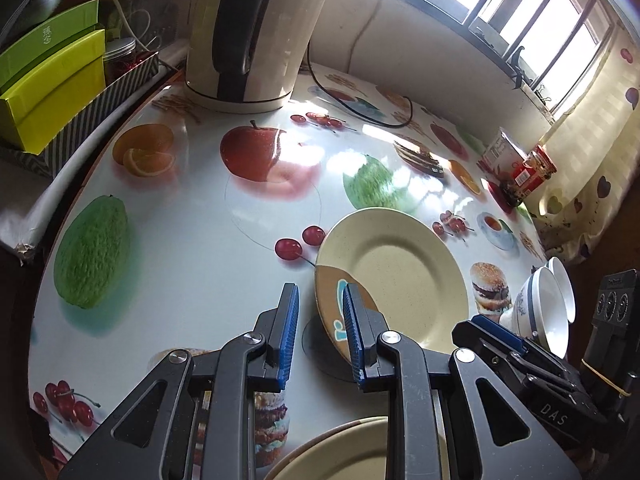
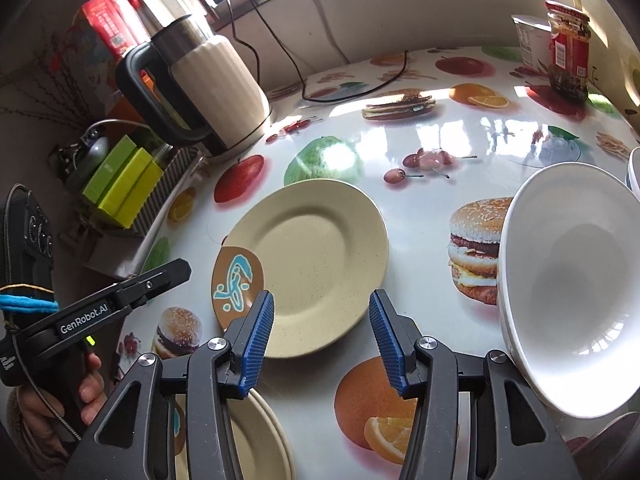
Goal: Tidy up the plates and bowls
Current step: 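Move the right gripper to the rim of another cream plate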
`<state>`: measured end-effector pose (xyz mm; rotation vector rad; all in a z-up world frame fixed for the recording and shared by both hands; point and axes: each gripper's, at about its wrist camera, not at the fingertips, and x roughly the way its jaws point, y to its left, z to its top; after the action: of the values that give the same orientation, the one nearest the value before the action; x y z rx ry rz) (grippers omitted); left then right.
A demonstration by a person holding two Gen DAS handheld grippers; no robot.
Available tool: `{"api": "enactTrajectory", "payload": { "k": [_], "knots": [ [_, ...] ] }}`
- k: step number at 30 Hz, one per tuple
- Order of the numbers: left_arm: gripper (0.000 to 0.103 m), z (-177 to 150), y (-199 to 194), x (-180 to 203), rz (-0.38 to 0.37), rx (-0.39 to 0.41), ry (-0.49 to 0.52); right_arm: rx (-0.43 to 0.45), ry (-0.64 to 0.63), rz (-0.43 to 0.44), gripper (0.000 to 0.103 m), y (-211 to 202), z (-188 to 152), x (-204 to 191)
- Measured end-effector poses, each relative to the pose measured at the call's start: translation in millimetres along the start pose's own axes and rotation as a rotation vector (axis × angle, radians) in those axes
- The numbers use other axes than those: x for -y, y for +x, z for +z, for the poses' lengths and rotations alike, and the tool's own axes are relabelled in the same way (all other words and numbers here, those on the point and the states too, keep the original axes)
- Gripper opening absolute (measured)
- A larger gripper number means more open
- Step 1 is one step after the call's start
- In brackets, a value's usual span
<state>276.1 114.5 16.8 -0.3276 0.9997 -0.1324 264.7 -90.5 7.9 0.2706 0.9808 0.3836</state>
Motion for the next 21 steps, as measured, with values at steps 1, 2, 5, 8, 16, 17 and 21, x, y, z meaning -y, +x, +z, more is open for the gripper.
{"api": "enactTrajectory", "payload": {
  "k": [1,2,5,8,16,17,21],
  "knots": [
    [0.024,2,3,0,0.001,-0.004,0.001,-0.003,0.007,-0.005,0.050,3,1,1],
    [0.024,3,6,0,0.002,-0.009,0.000,-0.003,0.012,-0.008,0.050,5,2,2],
    [0.024,6,11,-1,0.002,-0.014,-0.003,0.011,-0.007,-0.042,0.050,8,4,0],
    [0.024,7,16,-1,0.002,-0.022,-0.006,0.016,-0.025,-0.061,0.050,10,7,-1],
    [0.024,8,21,-4,0.004,-0.032,-0.010,0.010,-0.014,-0.096,0.050,17,7,3],
    [0.024,8,22,-4,0.003,-0.031,-0.006,0.006,-0.008,-0.093,0.050,19,8,4],
    [0.024,9,25,-3,0.005,-0.042,0.001,-0.001,0.013,-0.087,0.050,23,8,7]
  ]
}}
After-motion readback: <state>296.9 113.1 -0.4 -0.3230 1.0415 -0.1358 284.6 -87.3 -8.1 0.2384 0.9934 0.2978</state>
